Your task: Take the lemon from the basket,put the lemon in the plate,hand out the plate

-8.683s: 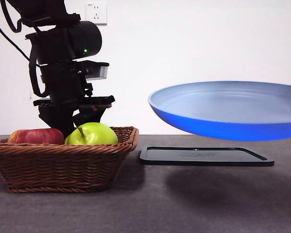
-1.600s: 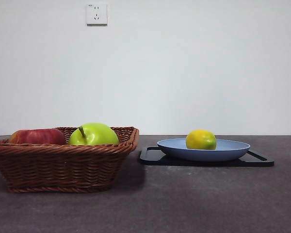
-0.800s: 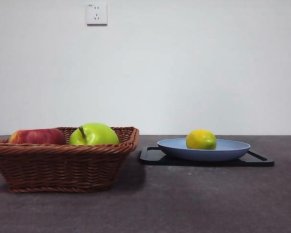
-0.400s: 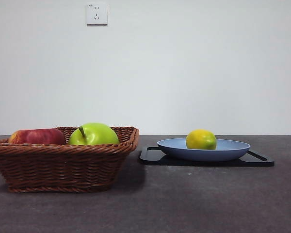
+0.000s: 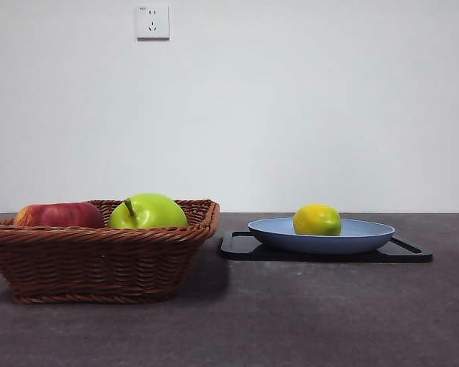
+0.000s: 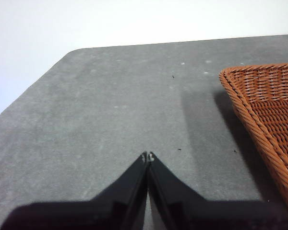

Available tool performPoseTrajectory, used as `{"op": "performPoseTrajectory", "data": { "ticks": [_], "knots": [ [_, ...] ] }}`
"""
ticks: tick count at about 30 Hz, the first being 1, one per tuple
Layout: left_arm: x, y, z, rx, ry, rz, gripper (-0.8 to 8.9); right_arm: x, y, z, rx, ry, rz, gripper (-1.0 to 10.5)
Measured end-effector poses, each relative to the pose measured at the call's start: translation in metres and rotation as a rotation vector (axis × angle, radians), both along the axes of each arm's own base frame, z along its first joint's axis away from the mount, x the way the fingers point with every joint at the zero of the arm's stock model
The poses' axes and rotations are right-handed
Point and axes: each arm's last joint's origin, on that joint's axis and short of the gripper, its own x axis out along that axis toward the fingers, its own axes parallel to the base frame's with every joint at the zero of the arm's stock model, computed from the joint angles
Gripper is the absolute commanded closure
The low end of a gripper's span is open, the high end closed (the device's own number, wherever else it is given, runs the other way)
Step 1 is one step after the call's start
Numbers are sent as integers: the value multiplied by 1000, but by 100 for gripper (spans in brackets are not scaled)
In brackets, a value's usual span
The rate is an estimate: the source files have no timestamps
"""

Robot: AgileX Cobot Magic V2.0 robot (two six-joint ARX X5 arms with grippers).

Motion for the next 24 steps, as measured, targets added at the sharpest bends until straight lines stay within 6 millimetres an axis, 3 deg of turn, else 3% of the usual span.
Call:
{"op": "performPoseTrajectory", "data": {
  "ticks": [14, 19, 24],
  "knots": [
    [0, 0, 0, 0, 0, 0, 805, 0, 0, 0, -5, -2, 1, 943],
    [0, 0, 0, 0, 0, 0, 805, -9, -14, 5, -3, -65, -47, 943],
    [0, 0, 0, -1, 0, -3, 805, -13, -31, -18, 21, -95, -65, 943]
  ]
}}
